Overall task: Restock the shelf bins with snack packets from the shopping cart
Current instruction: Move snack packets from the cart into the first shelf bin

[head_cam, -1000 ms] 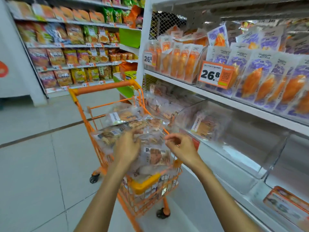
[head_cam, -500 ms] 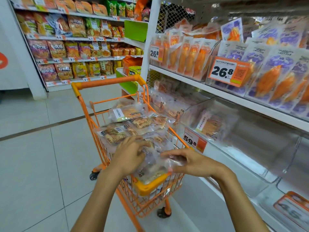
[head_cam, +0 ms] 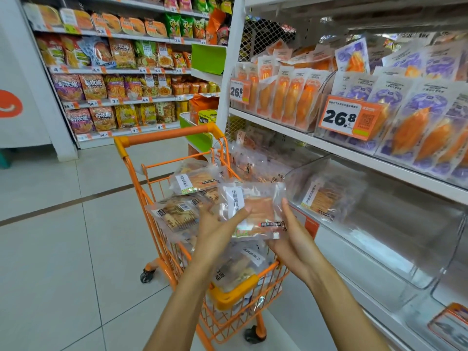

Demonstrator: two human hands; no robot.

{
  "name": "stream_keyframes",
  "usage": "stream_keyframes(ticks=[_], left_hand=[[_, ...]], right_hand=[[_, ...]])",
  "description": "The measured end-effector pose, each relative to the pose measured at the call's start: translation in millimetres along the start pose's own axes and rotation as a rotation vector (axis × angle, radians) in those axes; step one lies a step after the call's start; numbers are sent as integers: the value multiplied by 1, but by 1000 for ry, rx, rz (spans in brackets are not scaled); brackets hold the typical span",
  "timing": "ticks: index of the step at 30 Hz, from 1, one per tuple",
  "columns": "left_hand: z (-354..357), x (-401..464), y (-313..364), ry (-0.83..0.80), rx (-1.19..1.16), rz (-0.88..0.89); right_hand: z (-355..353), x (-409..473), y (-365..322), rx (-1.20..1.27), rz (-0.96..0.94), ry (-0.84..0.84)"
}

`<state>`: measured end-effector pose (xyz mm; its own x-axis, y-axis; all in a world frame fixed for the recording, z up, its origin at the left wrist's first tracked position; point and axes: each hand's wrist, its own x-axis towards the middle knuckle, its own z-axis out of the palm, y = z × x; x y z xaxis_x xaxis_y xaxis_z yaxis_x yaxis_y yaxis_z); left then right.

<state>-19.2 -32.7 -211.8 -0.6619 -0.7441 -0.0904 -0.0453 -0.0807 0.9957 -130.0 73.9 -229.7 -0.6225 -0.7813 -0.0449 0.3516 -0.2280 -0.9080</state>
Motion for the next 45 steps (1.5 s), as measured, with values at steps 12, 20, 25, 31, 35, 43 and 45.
stream_keyframes(ticks=[12, 20, 25, 31, 35, 43, 45], left_hand=[[-32, 26, -3, -75, -308, -57], [-68, 24, 9, 336, -463, 55], [-79, 27, 12, 379, -494, 3], [-79, 21, 13, 344, -442, 18], [-77, 19, 13, 332, -415, -5], [-50, 11, 12, 215, -460, -43], [-42, 10, 9, 203, -432, -58]], right_hand=[[30, 39, -8, -574, -118, 61], [22, 93, 16, -1481, -66, -168], [18, 67, 20, -1877, -417, -142], [3, 51, 20, -1659, -625, -132], [-10, 26, 7, -1396, -536, -63], [-8, -8, -35, -742, -577, 371], [-6, -9, -41, -541, -394, 401]])
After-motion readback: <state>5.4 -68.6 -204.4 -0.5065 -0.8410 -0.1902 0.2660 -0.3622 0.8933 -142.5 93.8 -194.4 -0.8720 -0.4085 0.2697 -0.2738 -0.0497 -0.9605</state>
